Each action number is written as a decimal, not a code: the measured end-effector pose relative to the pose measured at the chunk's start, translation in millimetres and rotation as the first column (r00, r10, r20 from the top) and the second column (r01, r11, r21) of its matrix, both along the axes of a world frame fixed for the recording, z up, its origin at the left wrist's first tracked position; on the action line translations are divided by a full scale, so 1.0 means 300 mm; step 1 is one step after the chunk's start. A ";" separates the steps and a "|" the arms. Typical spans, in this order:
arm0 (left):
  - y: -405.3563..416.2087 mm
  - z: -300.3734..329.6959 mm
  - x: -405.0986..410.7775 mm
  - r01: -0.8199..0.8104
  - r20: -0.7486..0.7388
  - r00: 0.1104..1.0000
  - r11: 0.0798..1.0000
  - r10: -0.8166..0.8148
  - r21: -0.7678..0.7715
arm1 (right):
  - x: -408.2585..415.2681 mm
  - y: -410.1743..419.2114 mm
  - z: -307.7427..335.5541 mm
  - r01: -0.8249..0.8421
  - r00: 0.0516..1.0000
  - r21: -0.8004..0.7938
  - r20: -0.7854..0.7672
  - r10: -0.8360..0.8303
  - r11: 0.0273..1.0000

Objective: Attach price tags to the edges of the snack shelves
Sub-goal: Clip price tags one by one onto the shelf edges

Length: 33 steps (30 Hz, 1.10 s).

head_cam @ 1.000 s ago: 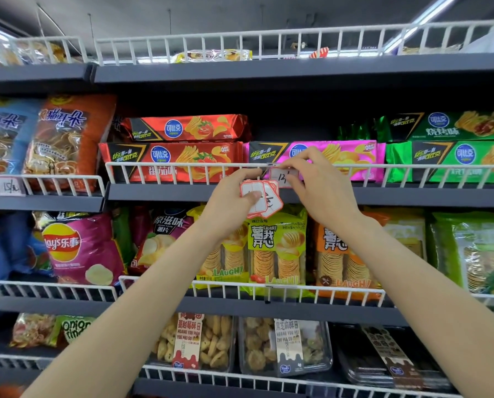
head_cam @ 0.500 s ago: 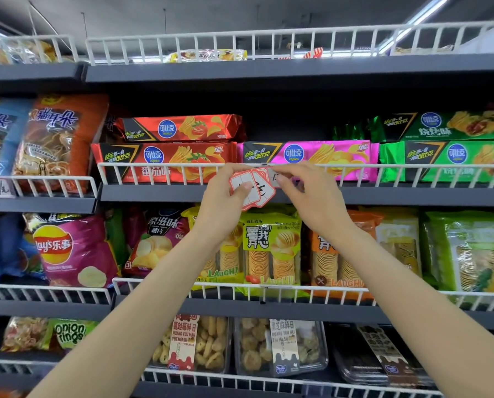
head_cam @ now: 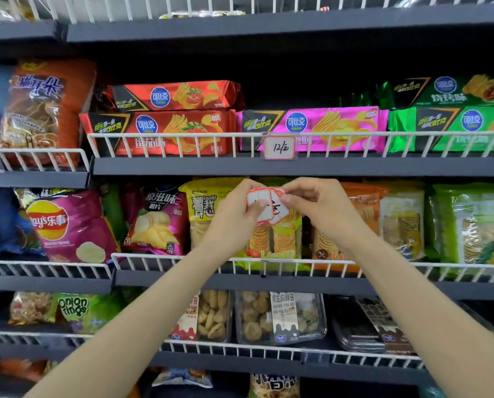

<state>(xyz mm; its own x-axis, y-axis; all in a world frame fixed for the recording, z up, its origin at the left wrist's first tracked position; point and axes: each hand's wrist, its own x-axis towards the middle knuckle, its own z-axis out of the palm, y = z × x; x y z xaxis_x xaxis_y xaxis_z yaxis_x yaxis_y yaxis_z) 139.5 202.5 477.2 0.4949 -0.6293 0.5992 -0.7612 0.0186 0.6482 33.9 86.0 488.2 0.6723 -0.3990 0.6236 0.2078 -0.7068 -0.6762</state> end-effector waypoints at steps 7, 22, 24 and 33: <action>-0.026 -0.129 0.008 -0.045 0.067 0.997 0.988 0.036 0.145 | -0.013 -0.006 -0.137 0.027 0.999 0.264 -0.045 -0.015 0.964; -0.047 -0.261 0.001 -0.130 -0.003 0.991 0.968 0.134 0.216 | -0.002 -0.038 -0.288 0.139 0.989 0.221 -0.074 -0.126 0.965; -0.043 -0.266 0.005 -0.124 -0.032 0.990 0.965 0.135 0.230 | -0.003 -0.046 -0.296 0.128 0.991 0.229 -0.071 -0.114 0.965; -0.068 -0.239 -0.015 -0.080 -0.050 0.995 0.982 0.090 0.172 | -0.014 -0.042 -0.280 0.123 0.992 0.268 -0.056 -0.112 0.956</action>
